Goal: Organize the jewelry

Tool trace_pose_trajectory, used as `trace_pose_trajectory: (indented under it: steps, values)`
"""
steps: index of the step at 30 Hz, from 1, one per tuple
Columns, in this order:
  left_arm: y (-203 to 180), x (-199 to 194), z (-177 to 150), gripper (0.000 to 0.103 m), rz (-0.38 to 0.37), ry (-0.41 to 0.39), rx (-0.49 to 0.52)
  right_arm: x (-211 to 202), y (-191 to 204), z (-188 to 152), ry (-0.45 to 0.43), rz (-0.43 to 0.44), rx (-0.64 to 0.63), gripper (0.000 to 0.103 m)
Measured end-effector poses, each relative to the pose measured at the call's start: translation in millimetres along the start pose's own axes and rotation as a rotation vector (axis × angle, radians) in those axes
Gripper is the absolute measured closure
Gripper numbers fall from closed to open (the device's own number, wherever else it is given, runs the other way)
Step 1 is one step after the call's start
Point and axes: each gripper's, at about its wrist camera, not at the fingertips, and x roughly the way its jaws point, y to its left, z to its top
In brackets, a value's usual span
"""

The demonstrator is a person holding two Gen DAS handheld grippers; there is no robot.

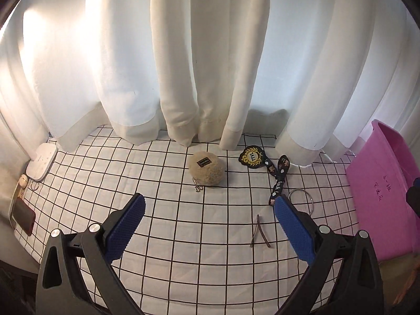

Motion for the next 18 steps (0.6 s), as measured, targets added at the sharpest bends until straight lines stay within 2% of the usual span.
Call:
trace_pose_trajectory:
  steps: [3,9,18]
  values:
    - [14.5,19.2,-5.6,0.006,0.03,0.024,0.014,31.1,13.1,-10.4,0.058,-0.027,-0.013,0.023]
    - [28.0,73.4,-10.6,0.006,-0.018,0.102,0.0,98.1,23.3,-31.2,0.184,-0.062,-0.033,0.023]
    - [24.3,139.0,3.7,0.006,-0.019,0.135,-0.01,158.8,17.5,-52.4,0.253,-0.091,0.019,0.023]
